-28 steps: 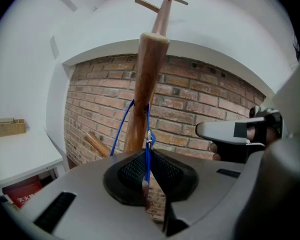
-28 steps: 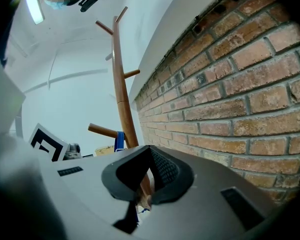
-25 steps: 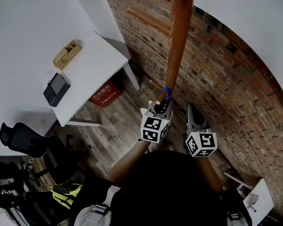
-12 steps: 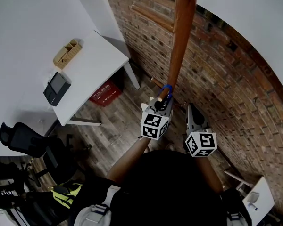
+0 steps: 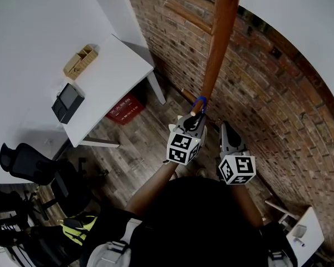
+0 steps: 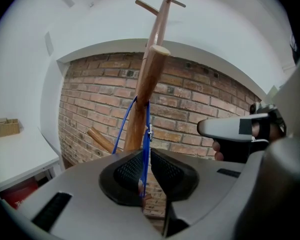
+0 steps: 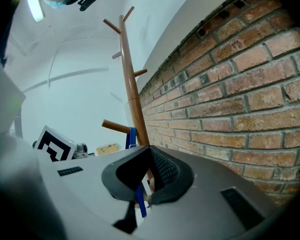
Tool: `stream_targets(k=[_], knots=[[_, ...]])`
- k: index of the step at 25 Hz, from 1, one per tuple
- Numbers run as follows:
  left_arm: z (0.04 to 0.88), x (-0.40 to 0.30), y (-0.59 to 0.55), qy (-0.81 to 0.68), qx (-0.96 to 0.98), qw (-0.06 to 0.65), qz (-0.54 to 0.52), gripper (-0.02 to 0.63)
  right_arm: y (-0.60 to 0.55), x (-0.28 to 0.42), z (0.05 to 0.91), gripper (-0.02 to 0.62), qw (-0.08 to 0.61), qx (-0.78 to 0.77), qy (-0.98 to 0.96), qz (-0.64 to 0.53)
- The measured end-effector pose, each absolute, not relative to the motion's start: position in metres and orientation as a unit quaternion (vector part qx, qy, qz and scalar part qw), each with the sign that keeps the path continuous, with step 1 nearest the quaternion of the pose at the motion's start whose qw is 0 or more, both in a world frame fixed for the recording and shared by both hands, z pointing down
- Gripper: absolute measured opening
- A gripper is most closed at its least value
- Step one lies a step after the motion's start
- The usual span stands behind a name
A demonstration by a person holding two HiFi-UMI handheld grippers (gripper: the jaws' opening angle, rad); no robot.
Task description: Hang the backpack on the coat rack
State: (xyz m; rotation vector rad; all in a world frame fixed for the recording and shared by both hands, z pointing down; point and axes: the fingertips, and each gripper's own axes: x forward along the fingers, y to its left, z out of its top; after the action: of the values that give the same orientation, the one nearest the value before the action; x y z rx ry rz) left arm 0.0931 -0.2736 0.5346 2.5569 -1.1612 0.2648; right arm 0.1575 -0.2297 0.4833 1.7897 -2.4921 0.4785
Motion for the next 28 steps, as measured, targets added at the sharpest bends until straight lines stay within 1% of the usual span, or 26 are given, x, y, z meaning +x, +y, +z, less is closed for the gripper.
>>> stream_targets(k=[12,23,28], knots=[[0.529,0.084,-0.258,-0.404,0.897,0.161,0.08,0.034,-0.218,0.143,0.483,0.012,0.022,0.575,-0.803,0.151],[0.513,0.057,-0.235,-0.411,0.898,0.147,0.062,0.031,-0.202,0.115,0.478,0.012,0.023,0.572,-0.806,0.15],[0.504,0.036,-0.224,-0.424,0.893,0.141,0.055,0.014,-0.192,0.099,0.476,0.012,0.022,0.572,-0.806,0.147]])
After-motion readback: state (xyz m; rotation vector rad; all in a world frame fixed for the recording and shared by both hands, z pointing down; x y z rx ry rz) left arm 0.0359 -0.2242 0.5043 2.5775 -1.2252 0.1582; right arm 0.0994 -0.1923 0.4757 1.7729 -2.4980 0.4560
